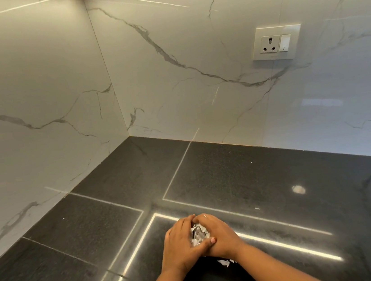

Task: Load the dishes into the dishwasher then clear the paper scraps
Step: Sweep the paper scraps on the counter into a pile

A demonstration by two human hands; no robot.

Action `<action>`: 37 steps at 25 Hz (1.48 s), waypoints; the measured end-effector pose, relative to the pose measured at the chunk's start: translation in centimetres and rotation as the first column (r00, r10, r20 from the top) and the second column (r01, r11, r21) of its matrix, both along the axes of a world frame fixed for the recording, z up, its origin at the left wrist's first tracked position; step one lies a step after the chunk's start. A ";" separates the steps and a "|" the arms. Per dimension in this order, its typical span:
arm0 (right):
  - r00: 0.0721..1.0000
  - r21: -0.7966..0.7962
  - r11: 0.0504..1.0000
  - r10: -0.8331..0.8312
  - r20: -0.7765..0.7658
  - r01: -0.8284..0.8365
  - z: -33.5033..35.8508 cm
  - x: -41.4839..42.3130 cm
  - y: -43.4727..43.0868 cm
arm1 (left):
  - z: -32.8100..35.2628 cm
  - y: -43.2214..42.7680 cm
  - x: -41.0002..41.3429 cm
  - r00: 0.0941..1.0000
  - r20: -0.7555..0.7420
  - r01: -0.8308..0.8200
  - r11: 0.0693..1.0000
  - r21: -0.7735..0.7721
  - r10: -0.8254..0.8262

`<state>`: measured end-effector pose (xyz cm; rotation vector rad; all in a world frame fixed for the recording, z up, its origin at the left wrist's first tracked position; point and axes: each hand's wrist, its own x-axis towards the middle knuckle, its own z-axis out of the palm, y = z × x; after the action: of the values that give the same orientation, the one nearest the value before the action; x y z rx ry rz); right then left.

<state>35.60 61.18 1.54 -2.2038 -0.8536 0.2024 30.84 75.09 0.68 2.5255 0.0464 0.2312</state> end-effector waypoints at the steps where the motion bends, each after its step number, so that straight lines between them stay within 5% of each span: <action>1: 1.000 0.002 1.000 -0.004 -0.015 0.004 0.1 -0.1 0.0 | 0.0 0.0 0.1 1.000 0.005 -0.013 1.000 -0.006 0.013; 6: 0.994 -0.052 0.998 0.038 -0.098 -0.043 1.1 -0.1 -0.3 | -0.2 0.1 0.3 0.998 -0.001 -0.055 0.998 -0.029 0.055; 11: 0.912 -0.183 0.933 0.238 -0.335 -0.311 2.5 0.7 -2.6 | -0.6 0.3 0.4 0.999 0.001 -0.033 0.999 0.014 0.033; 17: 0.910 -0.385 0.828 0.331 -0.249 -0.406 2.7 1.0 -3.7 | -0.2 0.1 0.1 1.000 0.017 -0.007 1.000 0.029 0.006; 21: 0.953 -0.351 0.888 0.302 -0.037 -0.295 1.3 0.4 -3.4 | -0.2 0.1 0.0 1.000 0.031 -0.002 1.000 0.025 0.001; 37: 0.969 -0.253 0.967 0.096 0.228 -0.037 -1.1 0.0 -0.7 | -0.8 0.2 0.1 0.996 0.077 -0.042 0.997 -0.069 0.047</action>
<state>35.58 60.44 0.44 -2.4689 -1.0861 0.0797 30.97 75.25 -0.08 2.4481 0.0784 0.3411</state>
